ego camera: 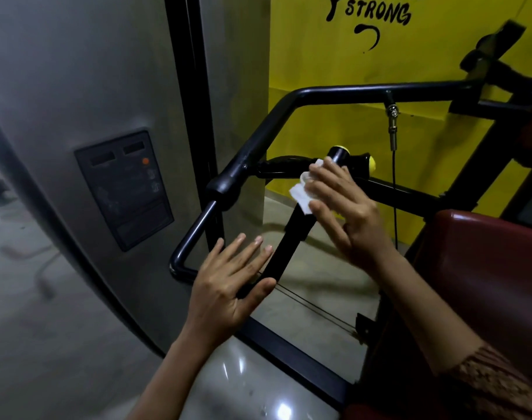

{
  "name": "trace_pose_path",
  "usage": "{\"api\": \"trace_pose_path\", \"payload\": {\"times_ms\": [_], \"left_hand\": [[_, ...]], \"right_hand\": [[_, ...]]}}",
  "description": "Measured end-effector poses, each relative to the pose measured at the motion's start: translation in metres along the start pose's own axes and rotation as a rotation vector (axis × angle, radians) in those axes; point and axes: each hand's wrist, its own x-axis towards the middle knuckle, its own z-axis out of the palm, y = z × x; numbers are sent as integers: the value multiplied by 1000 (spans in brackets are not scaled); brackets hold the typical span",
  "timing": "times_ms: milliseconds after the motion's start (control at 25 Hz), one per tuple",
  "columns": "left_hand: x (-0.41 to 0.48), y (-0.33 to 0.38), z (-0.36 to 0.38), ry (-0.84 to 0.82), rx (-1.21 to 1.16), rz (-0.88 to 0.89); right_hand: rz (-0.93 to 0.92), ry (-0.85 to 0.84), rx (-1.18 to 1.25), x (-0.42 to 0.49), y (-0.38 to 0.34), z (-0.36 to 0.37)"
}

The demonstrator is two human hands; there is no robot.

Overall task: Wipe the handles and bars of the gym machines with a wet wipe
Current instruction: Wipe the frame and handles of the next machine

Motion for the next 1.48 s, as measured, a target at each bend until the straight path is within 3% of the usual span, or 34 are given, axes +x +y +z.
{"api": "trace_pose_path", "payload": {"times_ms": [80, 280, 480, 680, 760, 880, 960, 1120, 1320, 1480], "left_hand": [[-3, 2, 1, -9, 55, -29], [-8, 3, -3, -97, 166, -57], [-6, 10, -4, -79, 128, -113], [0, 19, -2, -37, 63, -234], [2, 20, -1, -40, 82, -246], [1, 21, -1, -45, 112, -236], [1, 20, 0, -45, 126, -231], [2, 19, 0, -52, 146, -218], [1, 20, -1, -50, 125, -229], [1, 19, 0, -47, 132, -225]], "right_hand": [[56, 39, -12, 3, -8, 3], [-248, -192, -175, -6, -26, 14], [-1, -156, -194, 12, -4, 0], [-330, -321, -294, -3, -14, 0], [-277, -276, -337, 10, 2, -6], [-2, -101, -264, 21, 13, -11], [45, -128, -189, 15, 0, -4], [-284, -306, -276, 9, -12, 3], [-68, -278, -308, 42, 13, -14], [-337, -422, -310, 18, -17, 0]]}}
